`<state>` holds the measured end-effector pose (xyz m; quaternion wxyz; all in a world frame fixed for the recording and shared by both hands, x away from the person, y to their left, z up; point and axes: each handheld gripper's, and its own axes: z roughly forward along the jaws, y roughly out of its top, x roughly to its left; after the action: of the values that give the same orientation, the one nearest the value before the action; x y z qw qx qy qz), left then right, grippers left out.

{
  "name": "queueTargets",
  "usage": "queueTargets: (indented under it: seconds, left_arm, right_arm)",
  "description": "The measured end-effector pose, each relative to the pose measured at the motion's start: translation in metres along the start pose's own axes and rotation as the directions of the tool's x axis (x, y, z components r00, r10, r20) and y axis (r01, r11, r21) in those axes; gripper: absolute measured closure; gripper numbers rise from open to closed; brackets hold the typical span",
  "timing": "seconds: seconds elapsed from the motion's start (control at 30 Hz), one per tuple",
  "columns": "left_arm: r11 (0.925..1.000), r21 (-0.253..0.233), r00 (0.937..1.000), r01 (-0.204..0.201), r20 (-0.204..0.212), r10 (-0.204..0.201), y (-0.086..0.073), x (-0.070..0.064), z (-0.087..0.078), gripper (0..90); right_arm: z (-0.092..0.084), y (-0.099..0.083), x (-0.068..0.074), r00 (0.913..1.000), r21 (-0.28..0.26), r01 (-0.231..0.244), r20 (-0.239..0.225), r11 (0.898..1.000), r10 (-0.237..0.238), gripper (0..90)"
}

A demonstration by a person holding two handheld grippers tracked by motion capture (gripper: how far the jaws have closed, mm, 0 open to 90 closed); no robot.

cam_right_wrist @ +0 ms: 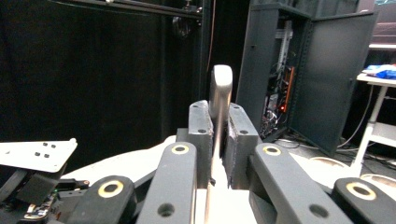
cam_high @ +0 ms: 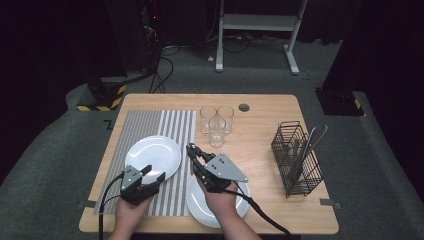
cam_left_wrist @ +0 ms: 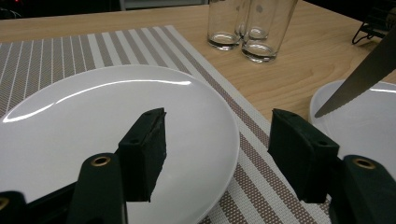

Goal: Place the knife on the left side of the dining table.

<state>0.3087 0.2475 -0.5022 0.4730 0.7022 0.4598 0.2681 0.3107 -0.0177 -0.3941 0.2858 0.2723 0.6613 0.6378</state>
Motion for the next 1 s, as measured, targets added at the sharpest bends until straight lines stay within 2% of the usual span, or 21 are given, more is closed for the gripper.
queueTargets:
  seconds: [0.07, 0.13, 0.47, 0.63, 1.0]
  left_arm:
    - [0.9999, -0.005, 0.9999, 0.014, 0.001, -0.014, 0.000, 0.000, -0.001, 37.0]
    - [0.9999, -0.009, 1.0000, 0.008, -0.001, -0.008, 0.001, 0.001, -0.001, 37.0]
    - [0.9998, -0.007, 0.9998, 0.017, 0.007, -0.017, 0.002, 0.001, -0.002, 37.2]
    - [0.9998, -0.019, 1.0000, 0.006, 0.000, -0.006, 0.002, 0.000, -0.004, 36.3]
    - [0.9990, -0.042, 0.9998, 0.015, 0.011, -0.015, 0.005, 0.000, -0.008, 35.9]
  right_arm:
    - [0.003, -0.002, 0.003, 0.9999, 0.007, -0.011, -0.009, 1.000, 0.011, 83.0]
    - [0.005, -0.005, 0.005, 0.9996, 0.015, -0.021, -0.018, 1.000, 0.021, 83.1]
    - [0.011, -0.013, 0.012, 0.9990, 0.042, -0.018, -0.040, 0.999, 0.020, 83.0]
    - [0.014, -0.017, 0.016, 0.9985, 0.059, -0.013, -0.053, 0.998, 0.016, 83.0]
    - [0.014, -0.020, 0.021, 0.9976, 0.072, -0.012, -0.067, 0.997, 0.017, 83.0]
